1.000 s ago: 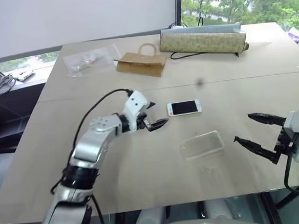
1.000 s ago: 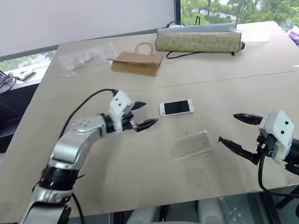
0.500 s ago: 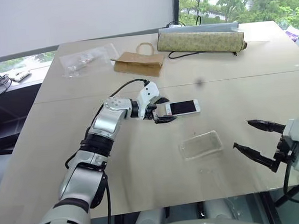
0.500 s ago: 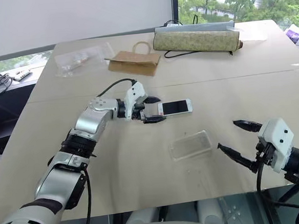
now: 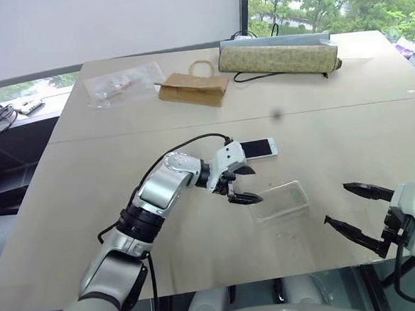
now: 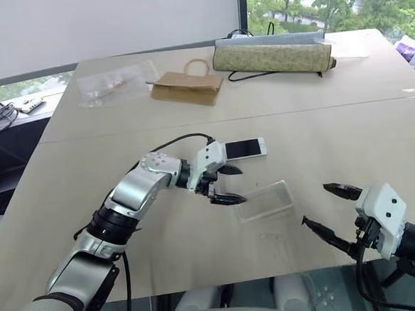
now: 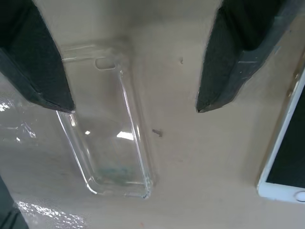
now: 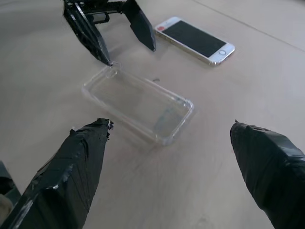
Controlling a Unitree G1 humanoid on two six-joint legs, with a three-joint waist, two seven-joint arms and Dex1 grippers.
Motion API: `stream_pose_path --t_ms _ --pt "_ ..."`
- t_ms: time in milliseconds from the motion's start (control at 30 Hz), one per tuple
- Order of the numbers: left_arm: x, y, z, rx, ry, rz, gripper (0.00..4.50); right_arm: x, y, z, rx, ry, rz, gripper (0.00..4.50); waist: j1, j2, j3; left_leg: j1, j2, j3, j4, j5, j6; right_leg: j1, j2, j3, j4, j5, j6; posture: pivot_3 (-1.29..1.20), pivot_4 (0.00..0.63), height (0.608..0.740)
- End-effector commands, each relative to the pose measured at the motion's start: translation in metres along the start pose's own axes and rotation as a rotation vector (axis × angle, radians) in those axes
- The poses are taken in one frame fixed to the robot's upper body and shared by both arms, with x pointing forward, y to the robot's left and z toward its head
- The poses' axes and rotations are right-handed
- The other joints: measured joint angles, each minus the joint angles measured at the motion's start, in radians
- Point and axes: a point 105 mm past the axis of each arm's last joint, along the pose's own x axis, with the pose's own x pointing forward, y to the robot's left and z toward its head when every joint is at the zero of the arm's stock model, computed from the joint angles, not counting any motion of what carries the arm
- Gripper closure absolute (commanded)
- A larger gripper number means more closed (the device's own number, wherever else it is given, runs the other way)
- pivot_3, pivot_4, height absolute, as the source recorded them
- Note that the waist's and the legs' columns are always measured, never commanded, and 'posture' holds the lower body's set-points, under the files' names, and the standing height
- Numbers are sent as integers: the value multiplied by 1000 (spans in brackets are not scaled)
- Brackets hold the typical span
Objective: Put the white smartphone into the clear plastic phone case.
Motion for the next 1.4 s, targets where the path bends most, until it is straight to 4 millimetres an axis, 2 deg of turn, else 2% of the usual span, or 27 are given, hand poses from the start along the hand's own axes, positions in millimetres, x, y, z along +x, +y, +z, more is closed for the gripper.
stream_pose_path --t_ms 33,133,467,633,667,700,900,1000,1133,1267,1400 --pt "5 -1 4 47 21 -2 2212 -2 3 15 -49 -22 0 0 3 0 0 0 0 0 0 0 0 0 0 0 0 0 0 0 150 740" --pt "7 0 2 64 48 12 3577 -3 6 18 -49 -14 4 0 5 0 0 0 0 0 0 0 0 0 0 0 0 0 0 0 150 740" --pt "11 -9 6 115 136 23 3577 -5 7 24 -55 20 39 0 5 0 0 0 0 0 0 0 0 0 0 0 0 0 0 0 150 740" --pt "13 -13 1 121 203 13 3577 -6 8 24 -57 26 42 0 5 0 0 0 0 0 0 0 0 0 0 0 0 0 0 0 150 740" --pt "13 -15 -2 116 215 5 4148 -7 7 23 -58 27 41 0 5 0 0 0 0 0 0 0 0 0 0 0 0 0 0 0 150 740" --pt "13 -15 -4 114 225 2 4421 -7 7 23 -58 27 40 0 5 0 0 0 0 0 0 0 0 0 0 0 0 0 0 0 150 740" --pt "7 -11 -7 129 238 22 4421 -3 8 23 -56 14 42 0 3 0 0 0 0 0 0 0 0 0 0 0 0 0 0 0 150 740" --pt "-9 -1 -8 182 239 89 4421 1 9 23 -51 -3 54 0 1 0 0 0 0 0 0 0 0 0 0 0 0 0 0 0 150 740" --pt "-42 16 -14 252 264 210 4421 9 9 22 -51 -23 73 0 -3 0 0 1 1 0 0 0 0 0 0 1 1 0 0 0 150 740" --pt "-77 26 -29 302 304 305 4421 19 6 21 -56 -49 93 0 -4 0 0 1 0 0 0 0 0 0 0 1 0 0 0 0 150 740" --pt "-99 31 -47 306 306 363 4421 30 6 22 -59 -78 118 0 4 0 0 1 0 0 -1 0 0 0 -1 0 0 0 0 0 150 740"
